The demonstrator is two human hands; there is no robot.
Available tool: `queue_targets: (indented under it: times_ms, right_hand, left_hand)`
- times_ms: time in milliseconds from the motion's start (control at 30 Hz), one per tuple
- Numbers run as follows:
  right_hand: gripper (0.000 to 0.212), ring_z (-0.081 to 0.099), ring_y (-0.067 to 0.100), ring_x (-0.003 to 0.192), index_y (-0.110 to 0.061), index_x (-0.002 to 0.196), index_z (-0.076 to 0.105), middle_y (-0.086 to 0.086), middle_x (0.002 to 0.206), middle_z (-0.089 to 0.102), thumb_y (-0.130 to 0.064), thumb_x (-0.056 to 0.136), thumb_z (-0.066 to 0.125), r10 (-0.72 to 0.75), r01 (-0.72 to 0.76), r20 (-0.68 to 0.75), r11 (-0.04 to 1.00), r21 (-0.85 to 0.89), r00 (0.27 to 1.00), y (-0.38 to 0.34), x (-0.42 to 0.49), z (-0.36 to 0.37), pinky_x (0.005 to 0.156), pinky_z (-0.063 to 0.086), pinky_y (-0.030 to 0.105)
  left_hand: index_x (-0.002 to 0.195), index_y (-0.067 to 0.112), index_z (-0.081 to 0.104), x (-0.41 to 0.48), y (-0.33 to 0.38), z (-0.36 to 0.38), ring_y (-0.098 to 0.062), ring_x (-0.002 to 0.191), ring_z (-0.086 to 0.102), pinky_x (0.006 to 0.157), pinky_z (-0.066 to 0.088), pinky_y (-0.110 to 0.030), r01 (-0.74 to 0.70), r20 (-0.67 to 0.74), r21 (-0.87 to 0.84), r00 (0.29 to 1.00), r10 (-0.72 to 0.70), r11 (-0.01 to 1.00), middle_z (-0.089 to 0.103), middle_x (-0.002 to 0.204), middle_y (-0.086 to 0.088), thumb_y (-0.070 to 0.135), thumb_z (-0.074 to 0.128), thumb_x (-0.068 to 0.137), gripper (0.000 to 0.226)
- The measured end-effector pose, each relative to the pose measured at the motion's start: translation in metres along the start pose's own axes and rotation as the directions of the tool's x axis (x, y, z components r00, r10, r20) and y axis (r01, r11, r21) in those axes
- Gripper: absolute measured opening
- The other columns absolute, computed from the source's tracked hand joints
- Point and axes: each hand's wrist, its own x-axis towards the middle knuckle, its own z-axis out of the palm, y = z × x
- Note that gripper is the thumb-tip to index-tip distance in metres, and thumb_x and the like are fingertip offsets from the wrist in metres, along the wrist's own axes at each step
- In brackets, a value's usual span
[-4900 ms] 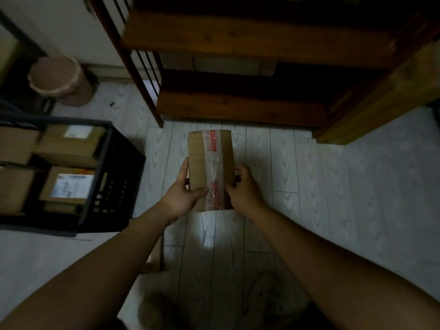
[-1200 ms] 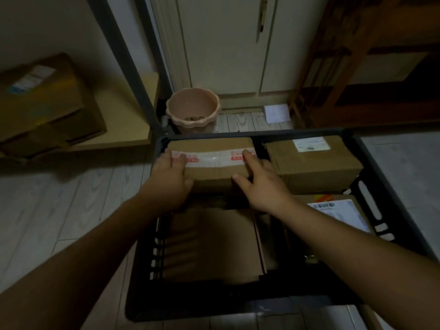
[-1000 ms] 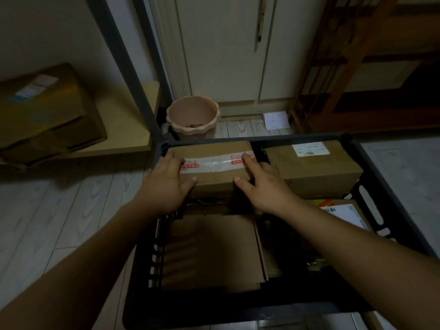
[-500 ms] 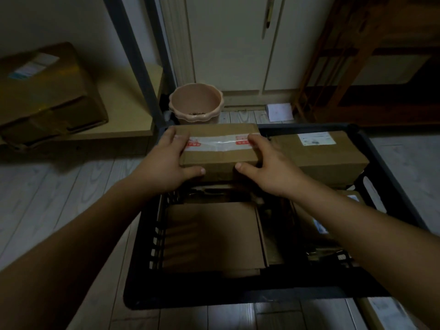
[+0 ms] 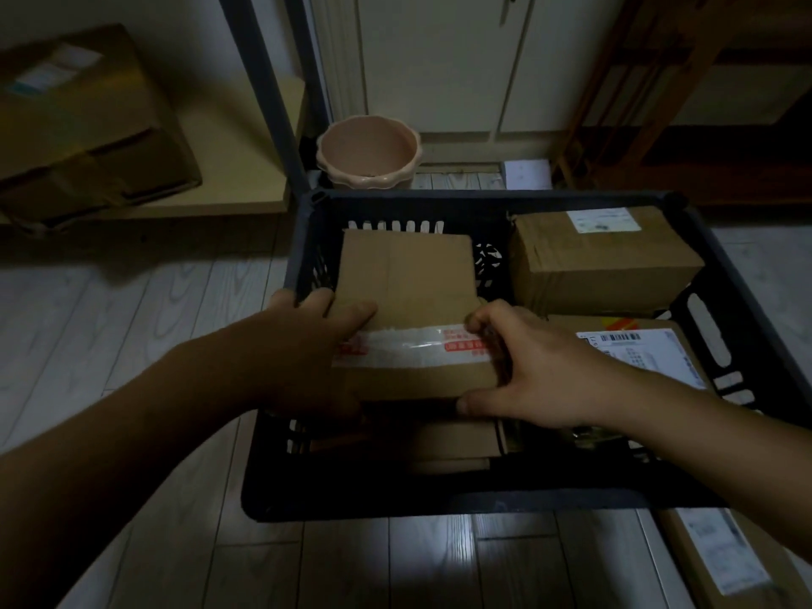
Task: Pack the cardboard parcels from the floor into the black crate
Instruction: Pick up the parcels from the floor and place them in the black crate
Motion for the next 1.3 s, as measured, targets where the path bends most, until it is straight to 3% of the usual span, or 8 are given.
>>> queue_targets:
  times_ms: [167,367,567,733,833,933,1033,1300]
  right_hand:
    - [0.082,0.048,0.01,0.104,-0.036,0.129,0.027,-0.005,0.129,0.041,-0.06,0.067,0.074,-0.024,0.033,0.093,0.995,-0.096,0.995,-0.001,0.003,0.012,0.084,0.045,0.026]
    - [0.089,0.048,0.016,0.112,-0.037,0.14,0.019,-0.002,0.135,0.04,-0.064,0.07,0.069,0.015,-0.011,0.022,0.987,-0.163,1.0,0.003,0.015,0.007,0.09,0.046,0.032]
    - [0.082,0.036,0.012,0.12,-0.031,0.129,0.033,-0.007,0.14,0.023,-0.07,0.066,0.066,-0.041,0.039,-0.008,0.986,-0.162,0.999,0.006,0.02,0.008,0.093,0.042,0.031]
    - [0.089,0.038,0.011,0.114,-0.03,0.134,0.027,-0.007,0.138,0.02,-0.072,0.065,0.065,-0.116,0.113,-0.001,0.974,-0.198,0.993,0.006,0.02,0.016,0.087,0.041,0.026]
    - [0.097,0.031,0.016,0.122,-0.035,0.14,0.015,-0.002,0.14,0.016,-0.081,0.064,0.054,-0.148,0.14,-0.007,0.952,-0.272,0.989,0.007,0.022,0.022,0.097,0.036,0.03]
    - [0.102,0.005,0.024,0.143,-0.033,0.145,0.002,-0.001,0.154,-0.005,-0.086,0.064,0.032,-0.171,0.167,0.016,0.928,-0.333,0.985,0.007,0.025,0.03,0.115,0.015,0.039]
    - [0.111,-0.017,0.021,0.145,-0.032,0.149,-0.009,-0.001,0.157,-0.019,-0.091,0.061,0.021,-0.136,0.149,0.063,0.92,-0.361,0.989,0.006,0.026,0.029,0.115,-0.004,0.04]
    - [0.104,-0.023,0.017,0.144,-0.036,0.148,-0.016,-0.002,0.159,-0.019,-0.086,0.059,0.002,-0.082,0.088,0.034,0.893,-0.441,0.996,0.017,0.029,0.021,0.116,-0.012,0.042]
  left_hand:
    - [0.147,0.034,-0.003,0.003,-0.001,0.02,-0.028,0.144,0.011,0.116,0.014,-0.045,-0.097,-0.114,0.097,0.988,0.108,0.991,0.013,0.156,-0.006,0.078,0.055,0.066,0.108]
    - [0.147,0.032,-0.015,0.013,-0.004,0.029,-0.028,0.146,-0.004,0.116,-0.001,-0.049,-0.088,-0.145,0.167,0.983,0.112,0.982,-0.011,0.159,-0.006,0.083,0.045,0.067,0.113]
    - [0.145,0.032,-0.021,0.021,-0.019,0.029,-0.023,0.145,-0.014,0.113,-0.006,-0.051,-0.057,-0.12,0.146,0.99,0.074,0.988,-0.015,0.158,-0.003,0.092,-0.021,0.037,0.123]
    - [0.145,0.024,-0.024,0.019,-0.017,0.038,-0.016,0.136,-0.027,0.112,-0.01,-0.053,-0.062,-0.15,0.221,0.984,0.097,0.973,-0.021,0.156,-0.007,0.089,-0.018,0.047,0.118]
    - [0.145,0.023,-0.023,0.018,-0.018,0.04,-0.013,0.129,-0.028,0.112,-0.01,-0.05,-0.067,-0.185,0.216,0.977,0.108,0.974,-0.021,0.156,-0.007,0.088,-0.02,0.049,0.116]
    - [0.147,0.023,-0.02,0.018,-0.016,0.042,-0.016,0.134,-0.026,0.112,-0.01,-0.048,-0.077,-0.209,0.199,0.971,0.119,0.977,-0.019,0.157,-0.008,0.087,-0.028,0.045,0.121]
    - [0.146,0.025,-0.022,0.02,-0.017,0.041,-0.015,0.133,-0.026,0.112,-0.01,-0.047,-0.073,-0.206,0.179,0.972,0.11,0.981,-0.019,0.157,-0.006,0.087,-0.028,0.044,0.12]
    - [0.145,0.031,-0.021,0.037,-0.021,0.031,-0.021,0.145,-0.016,0.114,-0.006,-0.051,-0.031,-0.189,0.126,0.98,0.055,0.991,-0.018,0.157,-0.001,0.089,-0.029,0.038,0.122]
